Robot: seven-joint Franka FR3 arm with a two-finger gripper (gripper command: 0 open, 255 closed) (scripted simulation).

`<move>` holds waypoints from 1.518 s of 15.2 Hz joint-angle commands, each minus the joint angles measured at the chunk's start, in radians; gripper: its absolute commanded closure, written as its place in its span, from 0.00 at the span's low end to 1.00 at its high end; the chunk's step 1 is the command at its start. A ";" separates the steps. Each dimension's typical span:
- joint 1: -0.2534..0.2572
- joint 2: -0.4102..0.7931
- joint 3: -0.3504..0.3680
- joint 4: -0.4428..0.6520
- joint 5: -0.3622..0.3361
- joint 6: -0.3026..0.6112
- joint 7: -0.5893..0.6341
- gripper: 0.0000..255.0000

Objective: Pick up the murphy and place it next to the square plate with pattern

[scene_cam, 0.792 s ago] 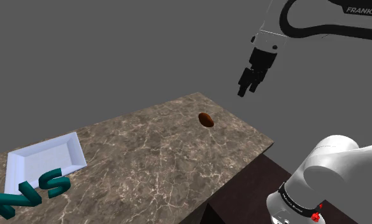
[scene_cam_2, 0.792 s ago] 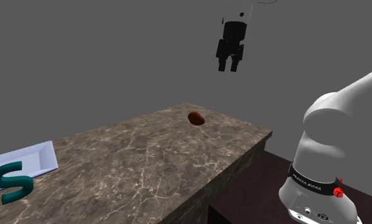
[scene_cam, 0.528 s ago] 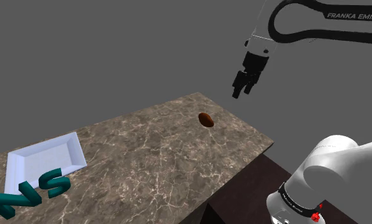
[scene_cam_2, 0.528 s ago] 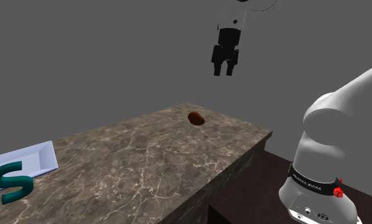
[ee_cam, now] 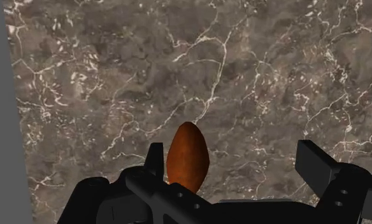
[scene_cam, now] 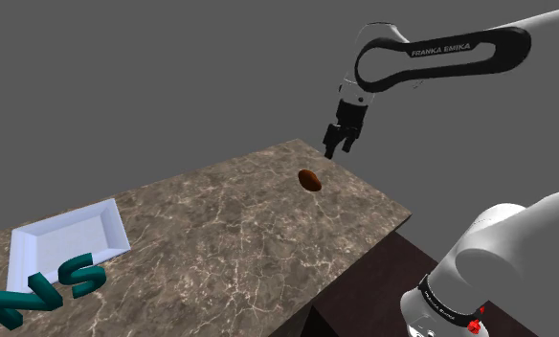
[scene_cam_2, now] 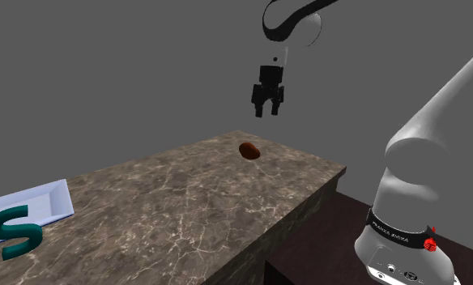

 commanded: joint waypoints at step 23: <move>-0.004 0.476 -0.004 0.106 0.015 0.313 -0.029 0.00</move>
